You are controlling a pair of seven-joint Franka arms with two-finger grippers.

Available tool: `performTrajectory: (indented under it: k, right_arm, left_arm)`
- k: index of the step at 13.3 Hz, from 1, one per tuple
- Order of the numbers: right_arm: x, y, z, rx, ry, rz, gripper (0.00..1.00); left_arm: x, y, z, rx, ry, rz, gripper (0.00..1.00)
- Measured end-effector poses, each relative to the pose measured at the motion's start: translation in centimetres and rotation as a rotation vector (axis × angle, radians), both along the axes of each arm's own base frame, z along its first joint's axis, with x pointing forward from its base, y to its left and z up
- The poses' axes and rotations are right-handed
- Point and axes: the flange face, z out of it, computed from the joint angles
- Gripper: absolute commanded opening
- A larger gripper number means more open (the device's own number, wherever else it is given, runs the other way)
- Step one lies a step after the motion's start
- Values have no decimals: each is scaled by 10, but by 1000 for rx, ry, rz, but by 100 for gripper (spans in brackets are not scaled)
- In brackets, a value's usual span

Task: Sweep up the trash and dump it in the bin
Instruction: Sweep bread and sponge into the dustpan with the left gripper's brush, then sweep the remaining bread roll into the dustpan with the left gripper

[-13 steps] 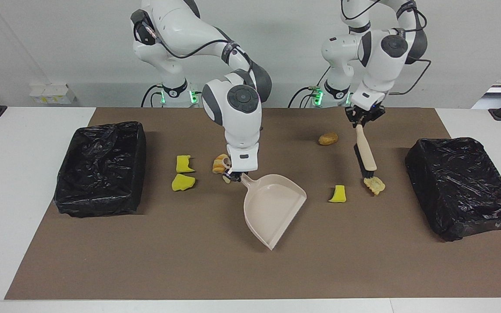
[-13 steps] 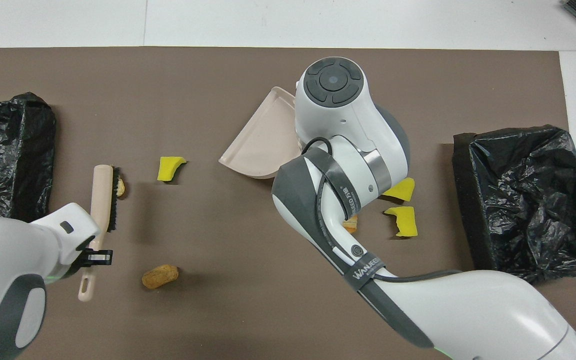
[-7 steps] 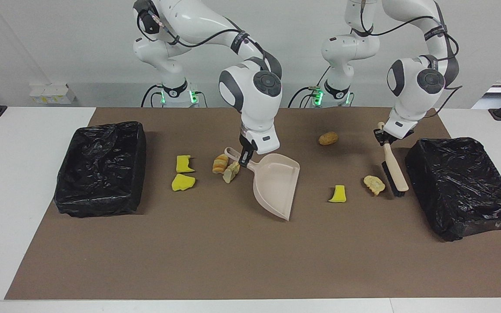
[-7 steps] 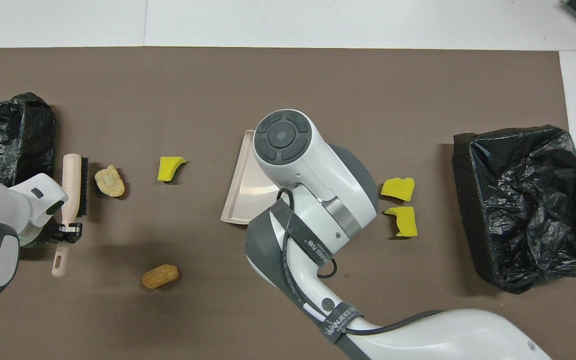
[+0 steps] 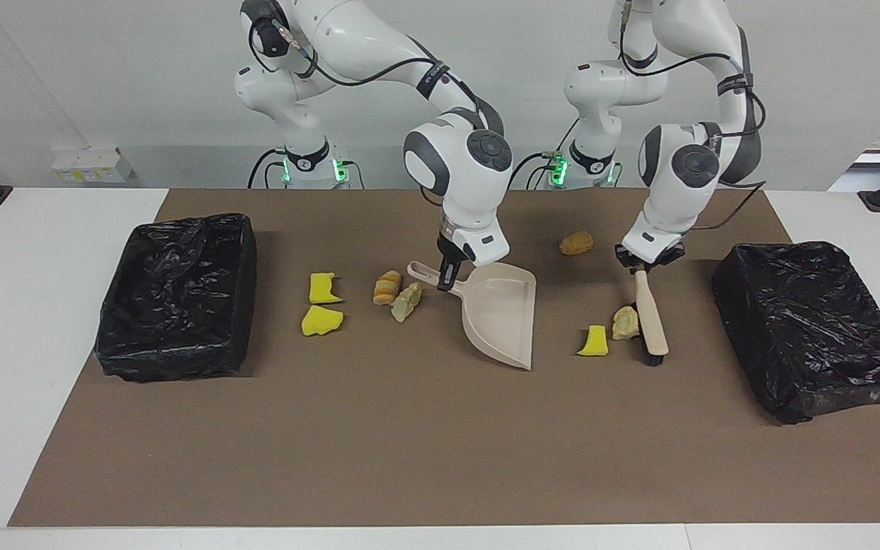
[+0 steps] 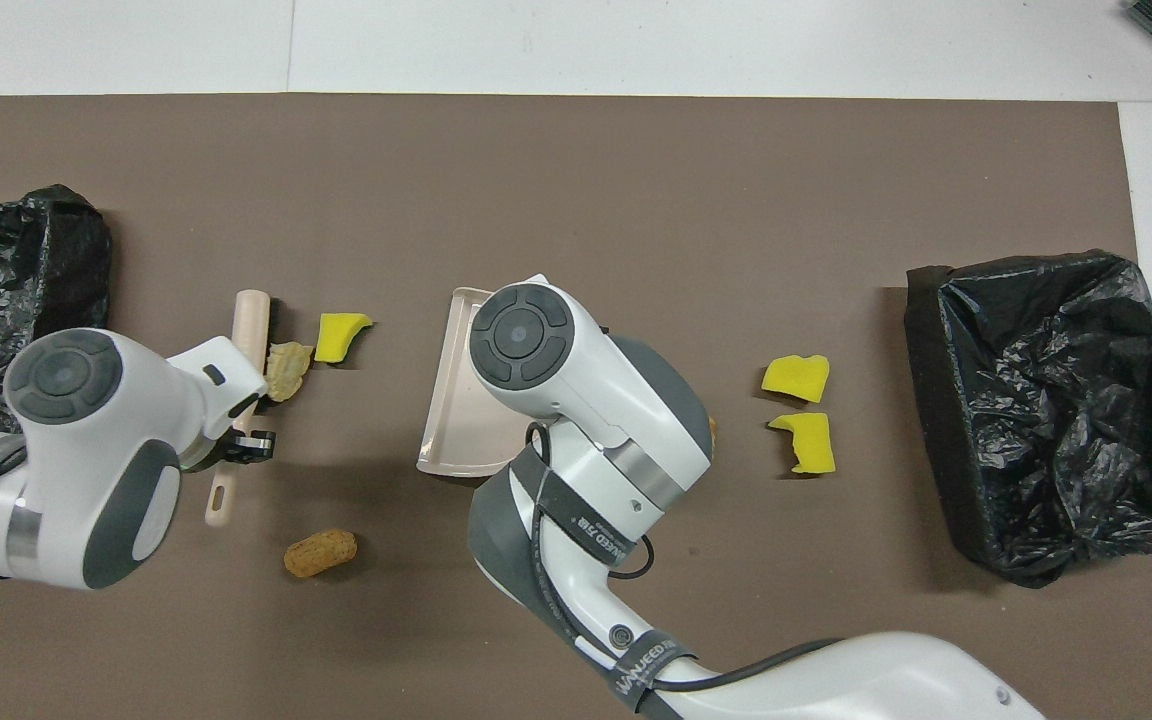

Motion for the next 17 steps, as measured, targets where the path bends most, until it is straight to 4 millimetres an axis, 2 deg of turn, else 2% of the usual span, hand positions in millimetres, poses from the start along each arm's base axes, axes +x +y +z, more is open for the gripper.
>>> performTrajectory:
  k: [3,6,8,10,12,15,17]
  right_arm:
    - [0,0,-1,-2,0,1,0]
    - [0,0,-1,-2,-1,1,0]
    - [0,0,-1,-3,0,1,0]
    - [1,-2,-3,2,-3,11,0]
    - [7,-9,-9,17,-4,57,0]
    - [19,-30,-16,30,18,131,0]
    - [21,-30,-16,41,11,175,0]
  left_arm:
    - [-22,-80,1,5,-19,-120,0]
    - [-57,-151,3,19,-43,-167,0]
    - [-81,-180,13,48,-57,-160,0]
    - [-93,-190,30,68,-72,-123,0]
    - [-100,-186,56,35,-45,-40,0]
    - [-132,-161,98,105,55,70,0]
    - [-154,-141,107,162,93,181,0]
